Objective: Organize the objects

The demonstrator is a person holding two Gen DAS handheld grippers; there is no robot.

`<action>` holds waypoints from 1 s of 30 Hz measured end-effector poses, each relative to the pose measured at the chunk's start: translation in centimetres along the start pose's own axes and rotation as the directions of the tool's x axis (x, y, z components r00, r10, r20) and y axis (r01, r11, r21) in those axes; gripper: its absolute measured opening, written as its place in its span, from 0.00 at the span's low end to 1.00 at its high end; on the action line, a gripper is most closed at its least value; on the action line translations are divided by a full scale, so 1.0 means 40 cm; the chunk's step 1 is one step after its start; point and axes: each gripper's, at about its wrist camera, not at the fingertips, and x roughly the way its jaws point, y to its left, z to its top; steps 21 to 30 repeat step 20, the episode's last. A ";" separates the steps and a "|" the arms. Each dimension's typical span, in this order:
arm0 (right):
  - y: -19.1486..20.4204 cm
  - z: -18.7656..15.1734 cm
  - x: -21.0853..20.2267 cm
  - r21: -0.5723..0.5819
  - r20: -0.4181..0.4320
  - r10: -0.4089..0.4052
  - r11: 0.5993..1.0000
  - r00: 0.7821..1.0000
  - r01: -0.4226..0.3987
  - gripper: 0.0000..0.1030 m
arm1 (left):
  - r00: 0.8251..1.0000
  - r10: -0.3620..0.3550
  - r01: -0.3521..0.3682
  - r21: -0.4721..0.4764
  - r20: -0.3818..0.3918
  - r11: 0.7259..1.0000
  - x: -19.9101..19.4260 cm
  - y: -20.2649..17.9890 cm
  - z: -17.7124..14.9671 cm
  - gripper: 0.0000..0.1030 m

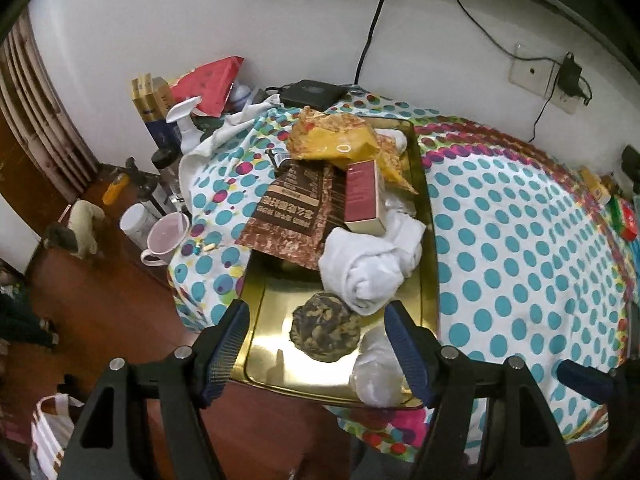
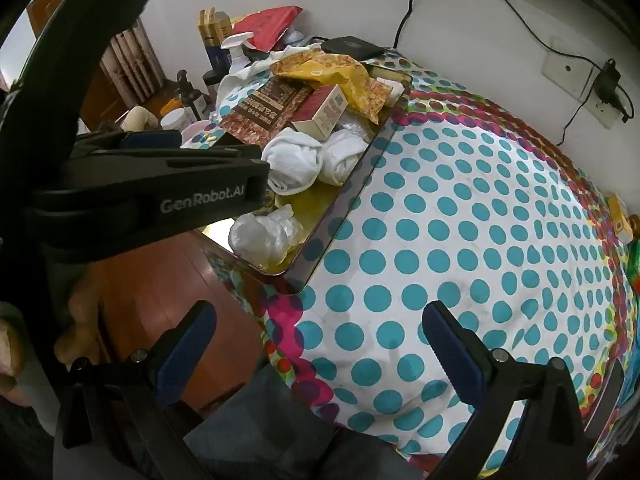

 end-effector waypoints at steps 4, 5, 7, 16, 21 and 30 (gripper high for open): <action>0.004 0.001 0.000 -0.001 -0.001 0.003 1.000 1.000 -0.003 1.00 | 0.999 -0.038 0.037 -0.016 -0.035 0.999 0.012 0.003 0.000 0.70; 0.004 0.001 0.001 0.000 -0.003 0.004 1.000 1.000 -0.004 1.00 | 0.999 -0.042 0.041 -0.016 -0.035 0.999 0.015 0.002 -0.001 0.70; 0.002 0.000 0.001 0.000 -0.008 0.006 1.000 1.000 -0.006 1.00 | 0.998 -0.047 0.047 -0.010 -0.029 0.999 0.017 -0.001 -0.002 0.70; -0.005 -0.006 0.006 -0.003 -0.022 0.003 1.000 1.000 -0.003 1.00 | 0.992 -0.125 0.124 -0.042 -0.023 0.991 0.017 0.004 -0.007 0.70; -0.007 -0.007 0.006 -0.006 -0.019 -0.004 1.000 1.000 0.004 1.00 | 0.987 -0.158 0.156 -0.056 -0.043 0.986 0.019 0.006 -0.010 0.70; -0.007 -0.007 0.006 -0.006 -0.019 -0.004 1.000 1.000 0.004 1.00 | 0.987 -0.158 0.156 -0.056 -0.043 0.986 0.019 0.006 -0.010 0.70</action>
